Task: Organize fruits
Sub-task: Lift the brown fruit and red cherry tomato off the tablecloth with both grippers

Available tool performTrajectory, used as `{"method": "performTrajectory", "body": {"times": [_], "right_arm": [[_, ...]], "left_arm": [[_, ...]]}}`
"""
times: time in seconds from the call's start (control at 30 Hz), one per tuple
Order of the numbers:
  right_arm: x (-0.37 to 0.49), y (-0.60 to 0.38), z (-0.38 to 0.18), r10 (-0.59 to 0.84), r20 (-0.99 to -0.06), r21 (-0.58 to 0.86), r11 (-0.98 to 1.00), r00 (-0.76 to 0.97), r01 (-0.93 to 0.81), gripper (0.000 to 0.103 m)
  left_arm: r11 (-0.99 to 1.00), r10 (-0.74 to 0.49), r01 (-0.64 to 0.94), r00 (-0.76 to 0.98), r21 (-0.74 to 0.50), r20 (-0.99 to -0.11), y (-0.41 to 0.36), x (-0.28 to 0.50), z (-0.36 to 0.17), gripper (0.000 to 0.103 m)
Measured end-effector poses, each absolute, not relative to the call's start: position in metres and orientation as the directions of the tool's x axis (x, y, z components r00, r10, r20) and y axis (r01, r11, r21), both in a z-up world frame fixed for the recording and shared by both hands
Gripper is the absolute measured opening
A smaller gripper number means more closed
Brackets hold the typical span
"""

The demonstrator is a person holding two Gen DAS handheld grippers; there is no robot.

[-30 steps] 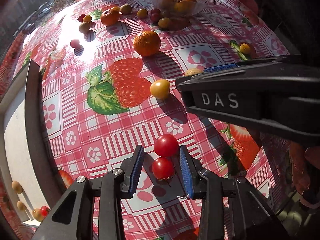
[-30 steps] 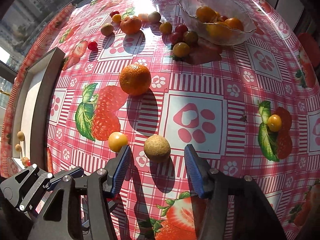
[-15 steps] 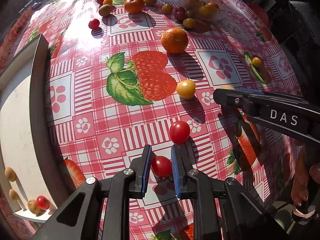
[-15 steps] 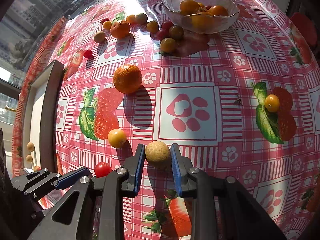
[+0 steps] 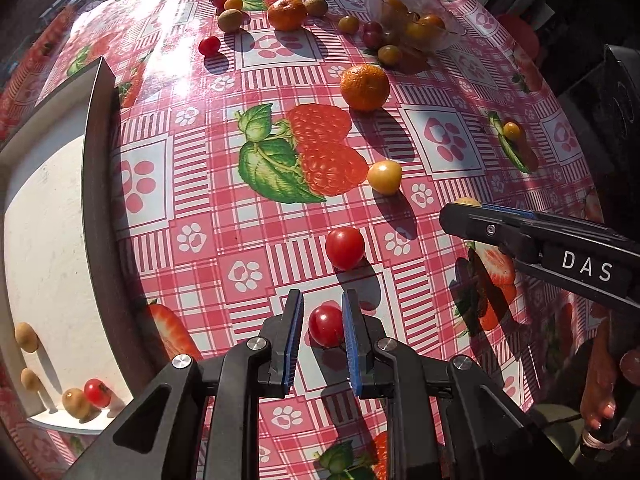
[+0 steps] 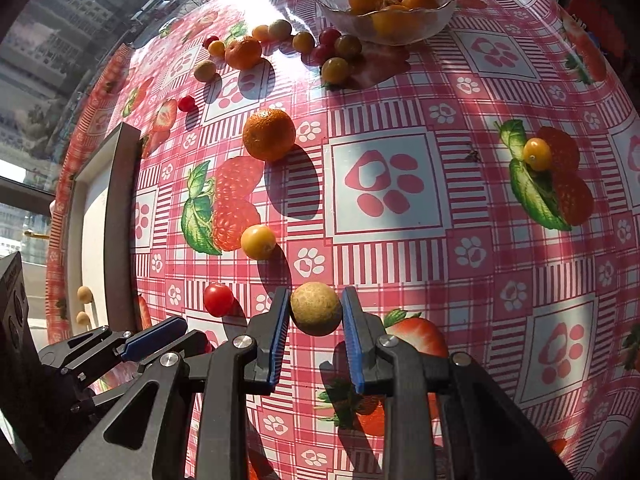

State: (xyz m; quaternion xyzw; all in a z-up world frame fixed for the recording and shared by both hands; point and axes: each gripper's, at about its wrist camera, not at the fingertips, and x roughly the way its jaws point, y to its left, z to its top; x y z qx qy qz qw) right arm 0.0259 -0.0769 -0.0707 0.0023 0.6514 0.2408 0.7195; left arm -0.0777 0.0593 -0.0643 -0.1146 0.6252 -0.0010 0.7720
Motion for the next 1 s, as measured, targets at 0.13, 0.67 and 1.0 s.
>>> {"method": "performTrajectory", "body": {"times": [0.13, 0.67, 1.0], "right_arm": [[0.024, -0.076, -0.072, 0.341, -0.94, 0.313, 0.885, 0.025, -0.344, 0.028], [0.016, -0.075, -0.074, 0.335, -0.942, 0.31, 0.892, 0.02, -0.328, 0.028], [0.014, -0.06, -0.064, 0.344, -0.938, 0.313, 0.88, 0.025, -0.358, 0.028]], "left_arm": [[0.974, -0.155, -0.129, 0.22, -0.187, -0.963, 0.057, -0.079, -0.066, 0.022], [0.972, -0.154, -0.143, 0.206, -0.186, -0.966, 0.047, -0.084, -0.073, 0.022], [0.961, -0.121, -0.211, 0.261, -0.179, -0.958, 0.086, -0.093, -0.046, 0.022]]}}
